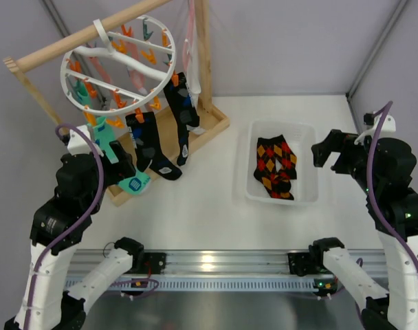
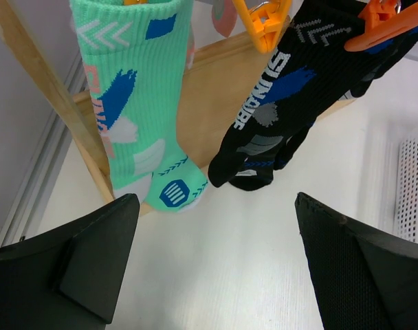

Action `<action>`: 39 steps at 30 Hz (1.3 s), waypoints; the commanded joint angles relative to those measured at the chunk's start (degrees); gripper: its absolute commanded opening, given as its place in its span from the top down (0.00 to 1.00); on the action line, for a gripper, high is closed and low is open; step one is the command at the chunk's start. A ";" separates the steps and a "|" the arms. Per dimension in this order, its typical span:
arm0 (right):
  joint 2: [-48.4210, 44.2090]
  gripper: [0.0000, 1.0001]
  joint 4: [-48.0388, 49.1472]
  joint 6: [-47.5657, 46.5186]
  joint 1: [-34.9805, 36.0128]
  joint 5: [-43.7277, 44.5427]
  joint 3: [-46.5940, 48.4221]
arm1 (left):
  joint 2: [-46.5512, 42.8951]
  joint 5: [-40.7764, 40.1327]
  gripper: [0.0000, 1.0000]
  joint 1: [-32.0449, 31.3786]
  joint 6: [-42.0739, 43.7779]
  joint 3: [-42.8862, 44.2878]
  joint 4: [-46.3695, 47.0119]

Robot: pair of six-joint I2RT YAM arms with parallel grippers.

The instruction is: Remove the socks clipped to the hanger

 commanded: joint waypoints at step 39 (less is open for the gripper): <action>70.26 0.07 74.17 -6.25 41.41 -27.09 12.44 | 6.62 26.06 0.01 0.00 -1.95 19.92 1.99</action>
